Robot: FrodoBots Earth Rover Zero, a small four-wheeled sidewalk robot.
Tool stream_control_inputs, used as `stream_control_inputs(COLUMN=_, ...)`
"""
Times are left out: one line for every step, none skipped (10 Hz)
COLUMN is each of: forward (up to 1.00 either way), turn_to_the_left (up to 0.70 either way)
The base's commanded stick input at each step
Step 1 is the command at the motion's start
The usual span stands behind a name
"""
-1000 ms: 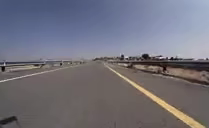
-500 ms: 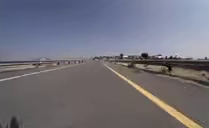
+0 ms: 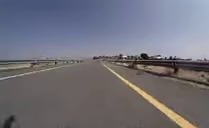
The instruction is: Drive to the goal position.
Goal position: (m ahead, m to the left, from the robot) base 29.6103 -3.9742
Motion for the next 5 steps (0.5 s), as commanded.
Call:
stream_control_inputs(forward=1.0, turn_to_the_left=0.0)
stream_control_inputs(forward=1.0, turn_to_the_left=0.0)
stream_control_inputs(forward=1.0, turn_to_the_left=0.0)
stream_control_inputs(forward=1.0, turn_to_the_left=0.0)
stream_control_inputs(forward=1.0, turn_to_the_left=0.0)
